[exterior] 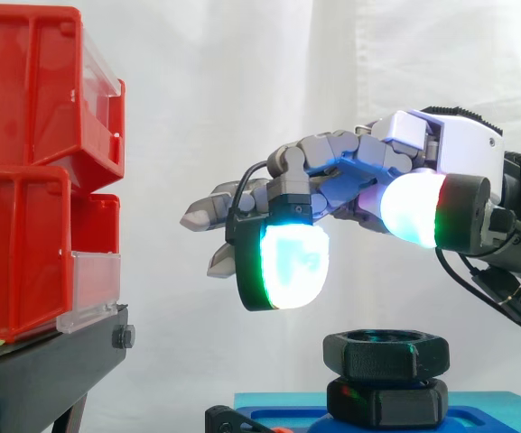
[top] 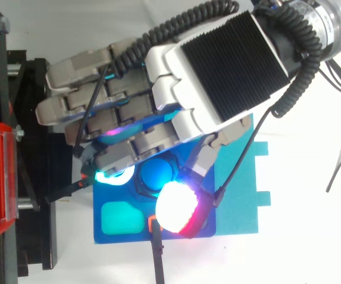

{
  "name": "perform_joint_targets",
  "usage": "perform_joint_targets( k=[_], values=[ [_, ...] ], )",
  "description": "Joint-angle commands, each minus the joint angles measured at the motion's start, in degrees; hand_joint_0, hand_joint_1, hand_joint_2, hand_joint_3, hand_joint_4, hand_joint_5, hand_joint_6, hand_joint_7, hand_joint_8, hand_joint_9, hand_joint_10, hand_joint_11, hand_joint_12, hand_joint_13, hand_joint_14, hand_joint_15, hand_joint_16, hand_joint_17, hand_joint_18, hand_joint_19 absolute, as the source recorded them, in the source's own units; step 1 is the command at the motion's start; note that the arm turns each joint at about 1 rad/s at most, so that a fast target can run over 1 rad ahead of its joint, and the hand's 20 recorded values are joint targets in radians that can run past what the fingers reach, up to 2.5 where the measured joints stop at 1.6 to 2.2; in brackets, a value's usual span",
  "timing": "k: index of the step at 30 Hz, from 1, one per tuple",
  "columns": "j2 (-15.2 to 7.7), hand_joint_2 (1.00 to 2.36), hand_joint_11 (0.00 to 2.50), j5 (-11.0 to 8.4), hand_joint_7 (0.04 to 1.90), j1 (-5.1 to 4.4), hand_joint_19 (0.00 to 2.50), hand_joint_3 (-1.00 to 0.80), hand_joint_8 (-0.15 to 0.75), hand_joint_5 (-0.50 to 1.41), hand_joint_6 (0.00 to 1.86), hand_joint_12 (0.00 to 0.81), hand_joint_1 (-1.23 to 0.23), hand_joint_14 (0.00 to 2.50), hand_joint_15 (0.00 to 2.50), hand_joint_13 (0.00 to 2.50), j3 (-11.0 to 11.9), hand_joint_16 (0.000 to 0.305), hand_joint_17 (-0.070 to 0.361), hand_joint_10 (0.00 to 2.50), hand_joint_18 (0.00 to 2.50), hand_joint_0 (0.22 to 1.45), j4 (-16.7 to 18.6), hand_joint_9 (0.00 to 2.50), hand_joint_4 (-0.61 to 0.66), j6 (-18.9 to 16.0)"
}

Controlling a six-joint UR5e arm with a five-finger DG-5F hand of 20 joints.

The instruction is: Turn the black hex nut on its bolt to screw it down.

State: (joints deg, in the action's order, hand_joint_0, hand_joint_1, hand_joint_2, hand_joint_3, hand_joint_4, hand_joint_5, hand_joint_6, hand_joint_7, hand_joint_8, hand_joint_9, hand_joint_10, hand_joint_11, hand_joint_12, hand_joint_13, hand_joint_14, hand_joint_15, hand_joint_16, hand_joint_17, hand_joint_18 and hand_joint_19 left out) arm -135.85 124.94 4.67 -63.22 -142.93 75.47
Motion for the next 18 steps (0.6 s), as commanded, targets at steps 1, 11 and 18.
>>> perform_joint_targets(
  k=[1, 11, 18],
  values=[
    [0.1, 1.0, 0.11, -1.55, 1.31, -1.06, 0.23, -0.5, 0.246, -0.08, 0.62, 0.268, -0.26, 0.0, 0.0, 0.42, 0.0, 0.045, 0.102, 0.0, 0.21, 0.5, -1.2, 0.78, 0.16, 0.3],
    [0.1, 1.0, 0.1, -4.8, 1.32, -3.44, 0.23, -0.5, 0.246, -0.08, 0.62, 0.269, -0.27, 0.0, 0.0, 0.42, -0.1, 0.045, 0.102, 0.01, 0.21, 0.5, -3.6, 0.77, 0.16, 1.2],
    [0.1, 1.0, 0.1, -5.68, 1.32, -4.49, 0.23, -0.5, 0.244, -0.08, 0.61, 0.268, -0.27, 0.0, 0.0, 0.42, -0.1, 0.045, 0.102, 0.0, 0.21, 0.5, -5.3, 0.78, 0.16, 1.8]
  ],
)
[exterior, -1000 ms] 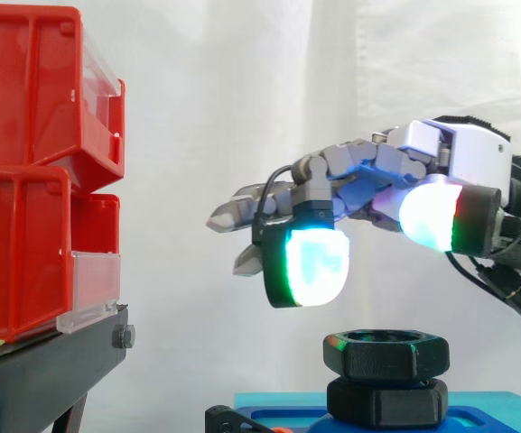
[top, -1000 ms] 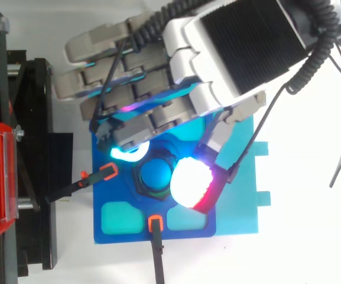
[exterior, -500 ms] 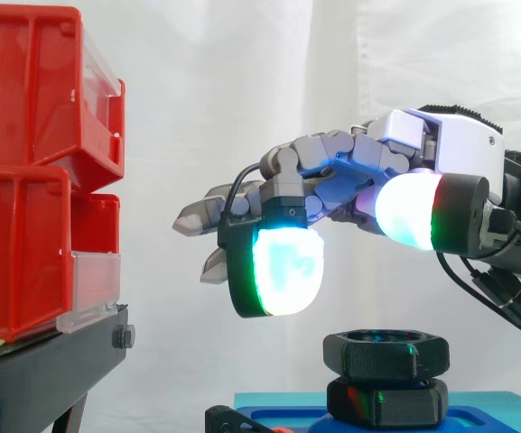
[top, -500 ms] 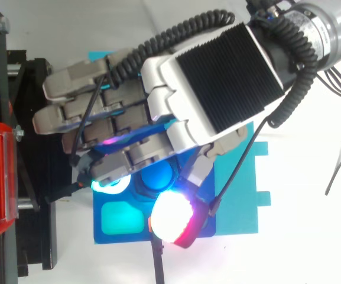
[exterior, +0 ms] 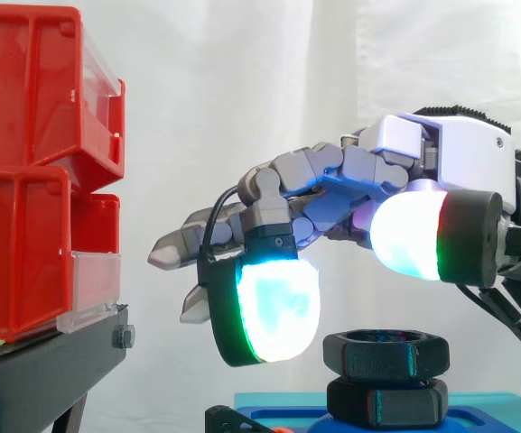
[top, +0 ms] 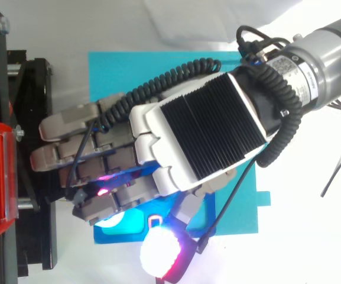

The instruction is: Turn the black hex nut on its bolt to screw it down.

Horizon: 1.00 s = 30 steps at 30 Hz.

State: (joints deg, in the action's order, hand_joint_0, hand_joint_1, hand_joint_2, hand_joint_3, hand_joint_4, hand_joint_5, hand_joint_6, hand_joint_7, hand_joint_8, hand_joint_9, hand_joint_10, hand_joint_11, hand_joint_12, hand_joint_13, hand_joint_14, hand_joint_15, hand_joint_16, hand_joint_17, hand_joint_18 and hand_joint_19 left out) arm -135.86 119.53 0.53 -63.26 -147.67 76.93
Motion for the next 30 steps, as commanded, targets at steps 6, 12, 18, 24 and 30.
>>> perform_joint_targets(
  k=[6, 12, 18, 24, 30],
  values=[
    [0.0, 1.0, 0.1, -0.26, 1.32, -0.44, 0.23, -0.5, 0.246, -0.08, 0.62, 0.269, -0.27, 0.0, 0.0, 0.42, 0.0, 0.045, 0.101, 0.0, 0.21, 0.5, -0.9, 0.78, 0.16, 0.6],
    [0.0, 1.0, 0.1, -0.26, 1.32, -0.53, 0.23, -0.5, 0.248, -0.08, 0.62, 0.268, -0.27, 0.0, 0.0, 0.42, 0.0, 0.045, 0.101, 0.0, 0.21, 0.5, -1.6, 0.78, 0.16, 0.6],
    [0.1, 1.0, 0.11, -0.08, 1.31, -0.61, 0.22, -0.5, 0.247, -0.08, 0.65, 0.268, -0.29, 0.0, 0.0, 0.42, 0.0, 0.045, 0.101, 0.0, 0.21, 0.5, -2.5, 0.78, 0.15, 0.6],
    [0.1, 1.0, 0.11, 0.01, 1.27, -0.61, 0.22, -0.5, 0.249, -0.09, 0.67, 0.268, -0.3, 0.0, 0.0, 0.42, 0.0, 0.045, 0.101, 0.0, 0.21, 0.5, -2.7, 0.79, 0.17, 0.6],
    [0.0, 1.0, 0.11, 0.01, 1.26, -0.61, 0.22, -0.5, 0.247, -0.08, 0.67, 0.266, -0.3, 0.0, 0.0, 0.42, 0.0, 0.045, 0.101, 0.0, 0.22, 0.5, -2.9, 0.79, 0.16, 0.6]
  ],
)
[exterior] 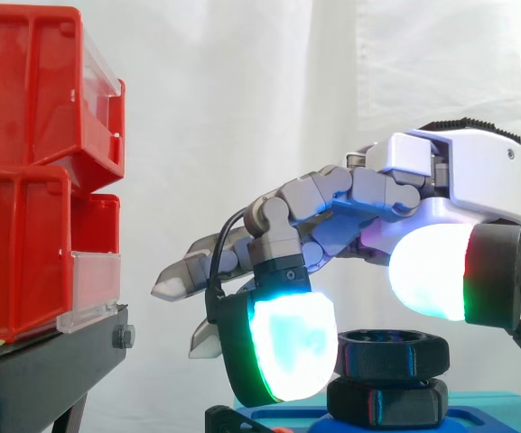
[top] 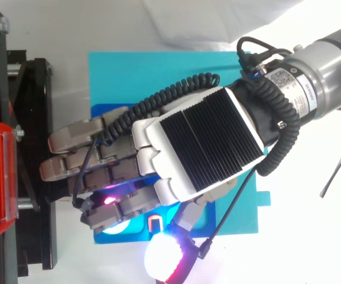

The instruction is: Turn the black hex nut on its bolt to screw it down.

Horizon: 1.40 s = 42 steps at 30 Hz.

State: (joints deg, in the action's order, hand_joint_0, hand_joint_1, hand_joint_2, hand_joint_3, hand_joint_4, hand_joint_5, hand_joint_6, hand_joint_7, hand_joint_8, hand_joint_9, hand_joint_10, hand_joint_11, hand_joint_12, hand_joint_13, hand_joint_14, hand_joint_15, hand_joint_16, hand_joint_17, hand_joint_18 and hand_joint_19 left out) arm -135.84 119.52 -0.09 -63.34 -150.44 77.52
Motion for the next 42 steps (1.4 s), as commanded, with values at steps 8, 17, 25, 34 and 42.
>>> perform_joint_targets(
  k=[8, 17, 25, 34, 42],
  values=[
    [0.1, 1.0, 0.11, 1.07, 1.26, 0.35, 0.23, -0.5, 0.252, -0.08, 0.68, 0.264, -0.31, 0.0, 0.0, 0.43, 0.1, 0.044, 0.1, 0.0, 0.22, 0.5, -0.1, 0.81, 0.16, -0.1],
    [0.0, 1.0, 0.12, 1.42, 1.24, 0.79, 0.23, -0.5, 0.255, -0.08, 0.69, 0.266, -0.31, 0.0, 0.0, 0.43, 0.0, 0.044, 0.1, 0.0, 0.22, 0.5, -0.2, 0.82, 0.15, -0.1],
    [0.1, 1.0, 0.12, 1.6, 1.23, 1.14, 0.23, -0.5, 0.255, -0.08, 0.7, 0.265, -0.32, 0.0, 0.0, 0.44, 0.1, 0.044, 0.1, 0.0, 0.23, 0.5, -0.4, 0.84, 0.16, 0.0],
    [0.1, 1.0, 0.13, 2.65, 1.22, 1.85, 0.24, -0.5, 0.261, -0.08, 0.7, 0.262, -0.31, 0.0, 0.0, 0.47, 0.1, 0.044, 0.1, 0.0, 0.25, 0.5, -0.4, 0.87, 0.16, -0.4],
    [0.1, 1.0, 0.14, 4.41, 1.23, 2.72, 0.24, -0.5, 0.258, -0.08, 0.7, 0.263, -0.31, 0.0, 0.0, 0.48, 0.1, 0.044, 0.099, 0.01, 0.26, 0.5, -0.4, 0.88, 0.16, -1.8]
  ],
)
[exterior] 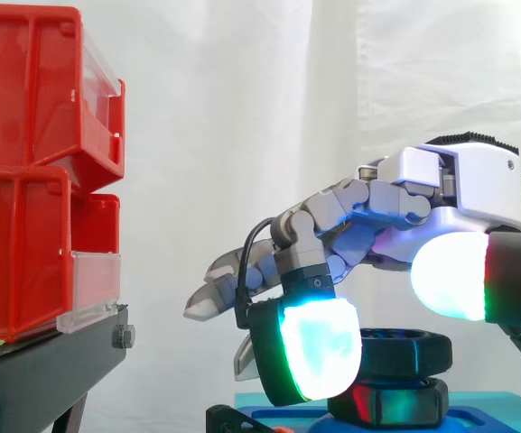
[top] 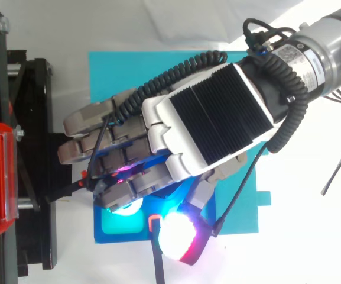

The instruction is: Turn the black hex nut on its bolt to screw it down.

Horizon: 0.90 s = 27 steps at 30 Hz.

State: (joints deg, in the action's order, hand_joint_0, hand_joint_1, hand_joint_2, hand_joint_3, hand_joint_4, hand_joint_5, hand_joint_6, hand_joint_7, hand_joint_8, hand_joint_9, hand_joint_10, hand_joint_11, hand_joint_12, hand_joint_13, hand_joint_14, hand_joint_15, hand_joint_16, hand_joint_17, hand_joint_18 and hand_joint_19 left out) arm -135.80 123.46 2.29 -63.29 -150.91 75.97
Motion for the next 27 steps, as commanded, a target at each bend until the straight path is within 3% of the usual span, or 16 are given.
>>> perform_joint_targets(
  k=[1, 27],
  values=[
    [0.0, 1.0, 0.14, 0.47, 1.23, 0.44, 0.24, -0.5, 0.258, -0.08, 0.7, 0.264, -0.31, 0.0, 0.0, 0.48, 0.0, 0.044, 0.099, 0.01, 0.26, 0.5, 0.2, 0.88, 0.16, -0.2],
    [0.0, 1.0, 0.14, 6.53, 1.24, 4.22, 0.24, -0.5, 0.258, -0.08, 0.69, 0.266, -0.31, 0.0, 0.0, 0.49, 0.2, 0.044, 0.099, 0.01, 0.26, 0.5, 1.8, 0.88, 0.16, 0.1]
  ],
)
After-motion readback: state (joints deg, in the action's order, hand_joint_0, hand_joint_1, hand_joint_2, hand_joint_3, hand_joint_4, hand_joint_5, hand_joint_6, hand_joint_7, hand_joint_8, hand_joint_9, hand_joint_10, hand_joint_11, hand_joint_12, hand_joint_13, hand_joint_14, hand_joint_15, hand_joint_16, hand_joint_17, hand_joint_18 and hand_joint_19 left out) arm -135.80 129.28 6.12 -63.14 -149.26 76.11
